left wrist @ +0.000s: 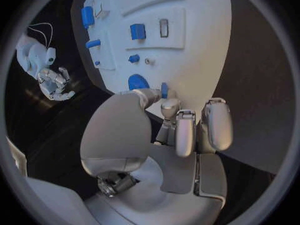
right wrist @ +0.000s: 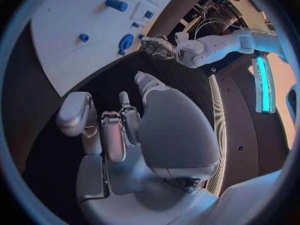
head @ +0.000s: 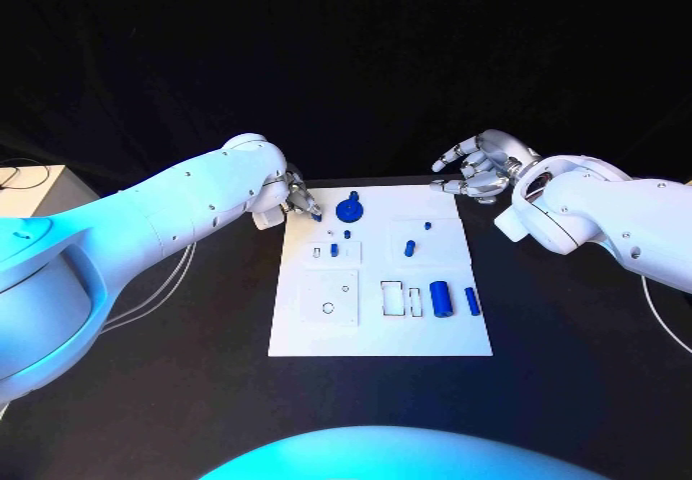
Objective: Assemble the parts on the task board
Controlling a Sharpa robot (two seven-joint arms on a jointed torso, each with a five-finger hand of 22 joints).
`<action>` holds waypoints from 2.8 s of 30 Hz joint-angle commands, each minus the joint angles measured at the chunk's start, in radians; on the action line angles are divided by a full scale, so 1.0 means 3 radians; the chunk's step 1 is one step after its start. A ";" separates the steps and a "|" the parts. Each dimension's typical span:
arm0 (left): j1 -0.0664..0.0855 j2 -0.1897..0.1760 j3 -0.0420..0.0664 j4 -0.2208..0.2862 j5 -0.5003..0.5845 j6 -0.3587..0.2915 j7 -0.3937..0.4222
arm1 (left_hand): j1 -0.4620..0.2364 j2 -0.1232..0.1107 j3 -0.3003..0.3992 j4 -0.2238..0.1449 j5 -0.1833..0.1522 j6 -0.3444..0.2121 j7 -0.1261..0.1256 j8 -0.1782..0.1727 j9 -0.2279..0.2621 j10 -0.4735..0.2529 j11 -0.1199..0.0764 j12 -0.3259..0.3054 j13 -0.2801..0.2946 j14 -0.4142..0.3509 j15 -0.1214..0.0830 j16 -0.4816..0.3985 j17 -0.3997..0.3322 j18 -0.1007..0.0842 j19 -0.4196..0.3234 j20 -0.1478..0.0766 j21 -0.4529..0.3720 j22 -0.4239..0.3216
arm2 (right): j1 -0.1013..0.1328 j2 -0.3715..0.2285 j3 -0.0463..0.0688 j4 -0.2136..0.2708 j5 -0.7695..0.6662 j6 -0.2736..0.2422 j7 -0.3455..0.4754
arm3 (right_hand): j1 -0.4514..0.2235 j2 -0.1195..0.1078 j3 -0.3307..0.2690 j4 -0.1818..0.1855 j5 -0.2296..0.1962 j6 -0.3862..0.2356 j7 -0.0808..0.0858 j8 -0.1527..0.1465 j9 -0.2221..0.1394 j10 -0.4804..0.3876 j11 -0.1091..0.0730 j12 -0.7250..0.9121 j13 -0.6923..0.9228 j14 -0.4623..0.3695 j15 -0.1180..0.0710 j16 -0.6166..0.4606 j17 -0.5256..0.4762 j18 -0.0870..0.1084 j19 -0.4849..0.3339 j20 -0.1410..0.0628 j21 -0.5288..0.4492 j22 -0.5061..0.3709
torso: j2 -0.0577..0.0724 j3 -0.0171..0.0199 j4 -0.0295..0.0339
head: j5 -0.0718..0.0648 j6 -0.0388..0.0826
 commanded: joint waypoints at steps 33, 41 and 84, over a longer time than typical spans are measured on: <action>-0.0197 -0.0888 -0.0056 0.1610 0.0009 -0.0744 -0.0024 | -0.0534 -0.0150 0.0908 -0.0783 0.0350 0.0158 -0.0111 0.0340 0.0280 0.0364 -0.0084 0.0226 0.0377 0.0306 -0.0102 0.0027 0.0722 -0.0050 0.0148 -0.0065 0.0169 0.0219 | -0.0001 -0.0012 0.0001 -0.0067 -0.0029 0.0034 0.0020 | -0.0021 -0.0005 0.0028 -0.0002 0.0015 -0.0027 -0.0007 0.0019 0.0005 -0.0018 -0.0003 -0.0012 0.0202 0.0250 0.0007 -0.0025 0.0483 0.0042 -0.0022 0.0007 -0.0021 -0.0004 | -0.0073 -0.0017 0.0117 | -0.0023 -0.0050; -0.0295 -0.0883 -0.0095 0.1697 -0.0120 -0.0892 -0.0021 | -0.0552 -0.0157 0.0926 -0.0792 0.0366 0.0169 -0.0119 0.0347 0.0278 0.0383 -0.0091 0.0234 0.0391 0.0305 -0.0110 0.0025 0.0718 -0.0053 0.0157 -0.0072 0.0181 0.0233 | -0.0002 -0.0009 0.0001 -0.0069 -0.0043 0.0045 0.0017 | -0.0021 -0.0005 0.0028 -0.0002 0.0015 -0.0027 -0.0007 0.0019 0.0005 -0.0018 -0.0003 -0.0012 0.0202 0.0250 0.0007 -0.0025 0.0483 0.0042 -0.0022 0.0007 -0.0021 -0.0004 | -0.0072 -0.0014 0.0109 | -0.0008 -0.0058; -0.0349 -0.0807 -0.0189 0.1687 -0.0426 -0.0598 -0.0113 | -0.0597 -0.0178 0.0962 -0.0816 0.0405 0.0186 -0.0134 0.0373 0.0278 0.0469 -0.0107 0.0310 0.0527 0.0310 -0.0125 0.0031 0.0726 -0.0065 0.0184 -0.0087 0.0215 0.0279 | -0.0003 -0.0020 0.0001 -0.0052 -0.0049 0.0049 0.0018 | -0.0021 -0.0005 0.0028 -0.0002 0.0015 -0.0027 -0.0007 0.0019 0.0005 -0.0018 -0.0003 -0.0012 0.0202 0.0250 0.0007 -0.0025 0.0483 0.0042 -0.0022 0.0007 -0.0021 -0.0004 | -0.0070 -0.0014 0.0105 | -0.0020 -0.0106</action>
